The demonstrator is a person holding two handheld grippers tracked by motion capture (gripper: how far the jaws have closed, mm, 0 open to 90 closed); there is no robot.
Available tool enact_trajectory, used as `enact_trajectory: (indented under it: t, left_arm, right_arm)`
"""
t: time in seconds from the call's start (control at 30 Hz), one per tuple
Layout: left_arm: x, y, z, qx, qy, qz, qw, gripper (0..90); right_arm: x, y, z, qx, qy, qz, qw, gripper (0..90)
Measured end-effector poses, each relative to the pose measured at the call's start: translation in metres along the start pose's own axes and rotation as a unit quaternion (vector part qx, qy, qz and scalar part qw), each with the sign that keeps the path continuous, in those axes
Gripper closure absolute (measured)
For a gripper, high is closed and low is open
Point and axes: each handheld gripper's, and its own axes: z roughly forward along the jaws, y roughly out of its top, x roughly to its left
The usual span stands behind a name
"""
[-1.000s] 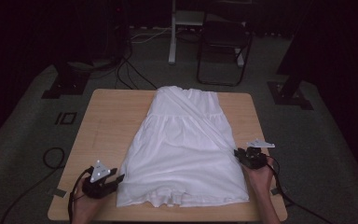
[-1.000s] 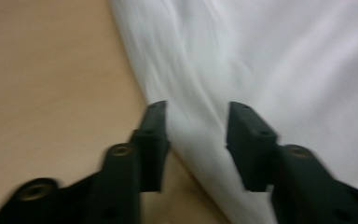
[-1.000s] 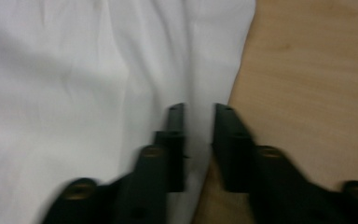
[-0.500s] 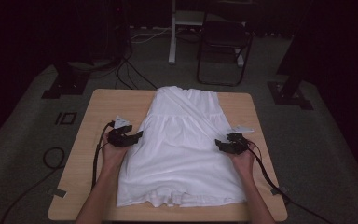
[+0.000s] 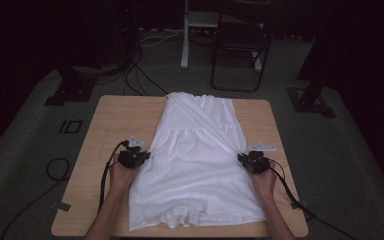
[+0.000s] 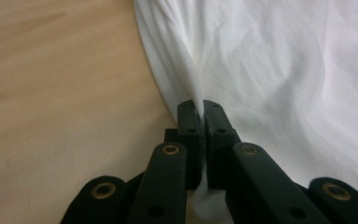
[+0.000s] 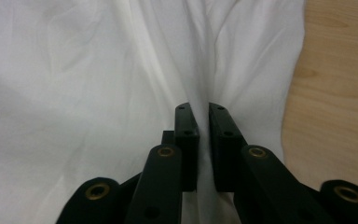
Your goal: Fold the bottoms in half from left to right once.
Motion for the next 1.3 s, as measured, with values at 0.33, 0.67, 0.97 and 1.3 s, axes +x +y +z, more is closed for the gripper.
enact_trajectory:
  t: [0.33,0.67,0.97,1.3]
  left_arm:
    - [-0.026,-0.052,-0.048,0.002,0.000,0.024,0.9997,87.8]
    - [-0.023,-0.056,-0.065,-0.032,0.013,0.005,0.9994,60.2]
    - [-0.015,-0.003,-0.029,-0.041,0.037,-0.002,0.9985,52.0]
    - [-0.021,0.007,0.002,-0.016,0.045,-0.003,0.9989,53.0]
  right_arm:
    - [0.018,-0.041,-0.049,0.015,0.044,0.005,0.9989,83.9]
    - [0.041,-0.036,-0.071,0.016,0.033,-0.039,0.9985,34.7]
    - [0.068,0.042,-0.014,-0.011,0.037,-0.066,0.9971,16.0]
    - [0.058,0.056,0.019,0.019,-0.075,-0.067,0.9948,46.0]
